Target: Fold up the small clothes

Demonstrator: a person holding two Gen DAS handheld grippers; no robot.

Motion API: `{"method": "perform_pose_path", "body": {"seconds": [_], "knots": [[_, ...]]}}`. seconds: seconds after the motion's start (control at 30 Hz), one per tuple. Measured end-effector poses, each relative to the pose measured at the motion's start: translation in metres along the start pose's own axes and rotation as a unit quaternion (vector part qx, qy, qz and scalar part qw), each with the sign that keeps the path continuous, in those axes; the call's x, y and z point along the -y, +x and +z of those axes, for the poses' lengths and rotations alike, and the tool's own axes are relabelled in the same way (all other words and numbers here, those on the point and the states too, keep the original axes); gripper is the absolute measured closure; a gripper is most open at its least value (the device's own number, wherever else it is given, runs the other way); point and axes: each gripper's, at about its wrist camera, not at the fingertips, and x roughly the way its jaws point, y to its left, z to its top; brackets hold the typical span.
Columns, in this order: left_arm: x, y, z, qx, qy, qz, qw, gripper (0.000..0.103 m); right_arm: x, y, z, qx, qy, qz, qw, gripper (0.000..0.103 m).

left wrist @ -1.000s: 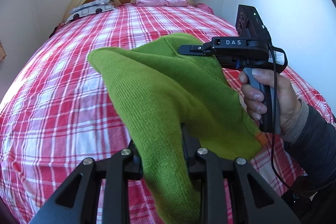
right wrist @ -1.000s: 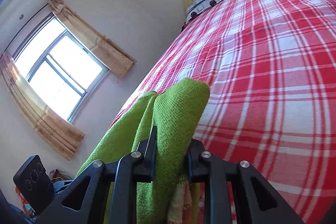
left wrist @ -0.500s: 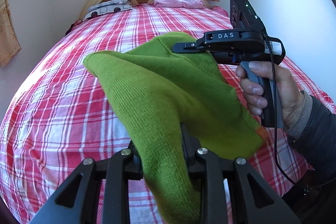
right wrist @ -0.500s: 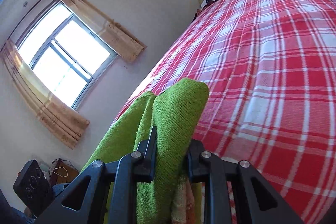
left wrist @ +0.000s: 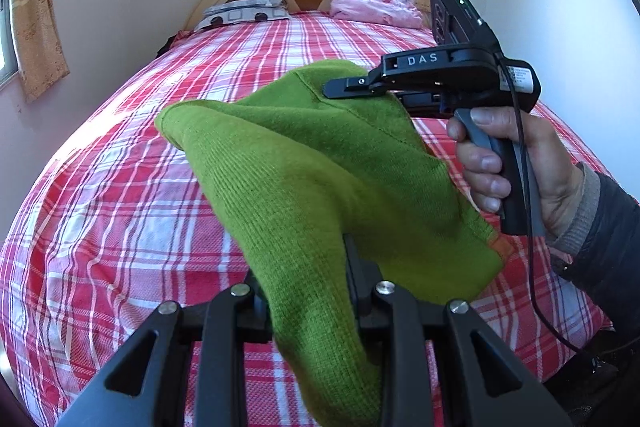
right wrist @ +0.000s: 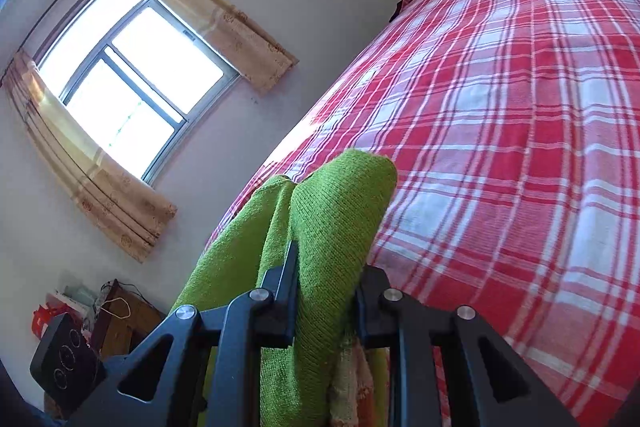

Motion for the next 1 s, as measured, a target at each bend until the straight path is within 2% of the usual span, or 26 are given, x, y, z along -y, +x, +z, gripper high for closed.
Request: {"method": "perform_pose_path", "body": {"seconds": [0.33,0.8,1.0], "knots": [[-0.028,0.006,-0.026,-0.009,-0.031,0.012,0.9994,0.076,-0.009,0.063,-0.002,-0.044,-0.005,-0.004,0.999,0.081],[-0.035,0.009,-0.055,0.005,-0.034,0.007,0.9994,0.075,0.014,0.083,-0.005,-0.054,0.020,-0.017,0.998,0.081],[-0.035,0.007,-0.054,0.001,-0.042,0.013,0.9990,0.064,0.014,0.083,-0.009,-0.059,0.009,-0.043,0.997,0.080]]}}
